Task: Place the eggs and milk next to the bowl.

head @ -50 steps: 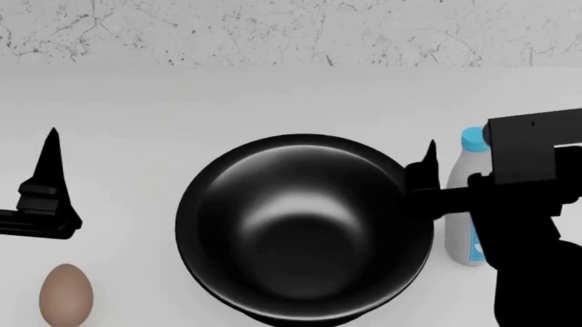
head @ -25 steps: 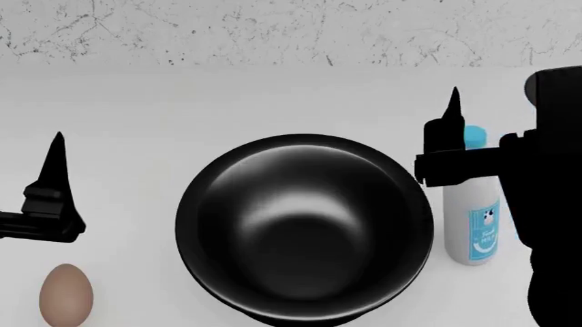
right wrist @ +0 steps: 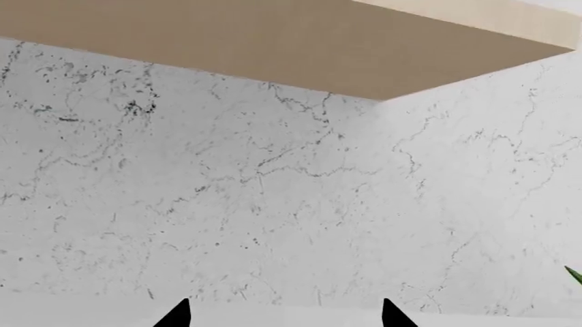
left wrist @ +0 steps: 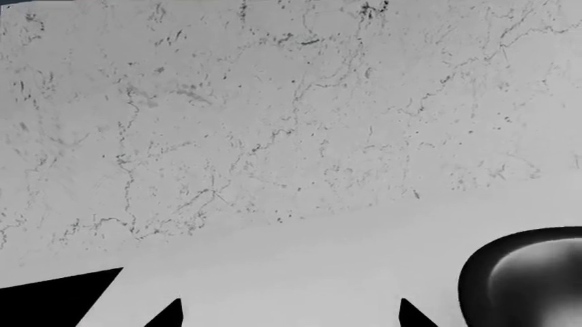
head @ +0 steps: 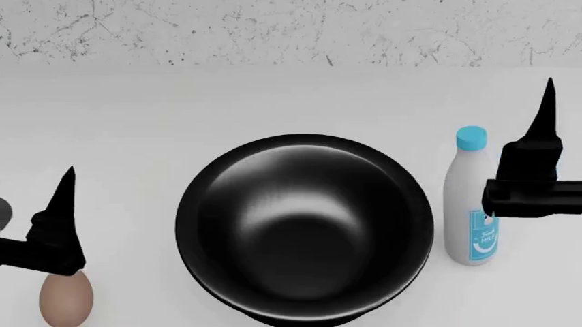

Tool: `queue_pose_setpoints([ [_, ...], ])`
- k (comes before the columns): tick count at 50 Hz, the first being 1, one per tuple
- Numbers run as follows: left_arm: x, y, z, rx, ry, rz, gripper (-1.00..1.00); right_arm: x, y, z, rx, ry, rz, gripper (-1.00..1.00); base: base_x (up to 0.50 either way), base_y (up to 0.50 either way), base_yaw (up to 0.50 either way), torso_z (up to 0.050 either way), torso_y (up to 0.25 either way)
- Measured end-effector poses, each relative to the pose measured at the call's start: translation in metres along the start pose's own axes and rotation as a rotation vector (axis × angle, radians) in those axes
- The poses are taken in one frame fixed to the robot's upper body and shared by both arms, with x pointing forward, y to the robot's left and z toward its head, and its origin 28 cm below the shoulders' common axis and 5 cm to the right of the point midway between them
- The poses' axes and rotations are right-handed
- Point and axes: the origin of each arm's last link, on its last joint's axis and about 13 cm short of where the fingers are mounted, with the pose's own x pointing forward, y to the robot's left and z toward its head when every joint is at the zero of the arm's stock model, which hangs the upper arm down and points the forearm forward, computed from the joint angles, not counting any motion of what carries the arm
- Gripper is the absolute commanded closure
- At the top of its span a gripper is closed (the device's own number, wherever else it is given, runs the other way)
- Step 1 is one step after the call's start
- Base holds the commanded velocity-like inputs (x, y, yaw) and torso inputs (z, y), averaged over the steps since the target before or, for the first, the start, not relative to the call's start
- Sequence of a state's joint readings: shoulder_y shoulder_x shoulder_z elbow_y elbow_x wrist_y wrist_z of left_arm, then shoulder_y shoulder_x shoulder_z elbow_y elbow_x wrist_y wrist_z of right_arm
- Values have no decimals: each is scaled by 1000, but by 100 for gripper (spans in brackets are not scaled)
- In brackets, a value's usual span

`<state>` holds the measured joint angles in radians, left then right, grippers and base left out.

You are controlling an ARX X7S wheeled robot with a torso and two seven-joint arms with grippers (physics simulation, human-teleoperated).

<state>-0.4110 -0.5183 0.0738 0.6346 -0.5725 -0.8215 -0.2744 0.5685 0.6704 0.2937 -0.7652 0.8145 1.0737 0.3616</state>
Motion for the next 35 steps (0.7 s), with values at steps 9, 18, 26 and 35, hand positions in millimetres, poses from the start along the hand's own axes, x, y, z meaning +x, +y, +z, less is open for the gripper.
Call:
queue_pose_setpoints([
  [9, -18, -2, 7, -4, 88, -49, -100, -10, -1, 1, -3, -14, -14, -100, 0, 0, 0, 0, 0],
  [18, -36, -4, 12, -40, 149, -106, -100, -14, -1, 0, -6, -15, -17, -100, 0, 0, 0, 0, 0],
  [26, -50, -5, 14, -66, 189, -158, -100, -14, 0, 0, -9, -13, -16, -100, 0, 0, 0, 0, 0],
  [35, -65, -6, 14, -87, 223, -194, -100, -16, 0, 0, -10, -13, -11, -100, 0, 0, 0, 0, 0],
])
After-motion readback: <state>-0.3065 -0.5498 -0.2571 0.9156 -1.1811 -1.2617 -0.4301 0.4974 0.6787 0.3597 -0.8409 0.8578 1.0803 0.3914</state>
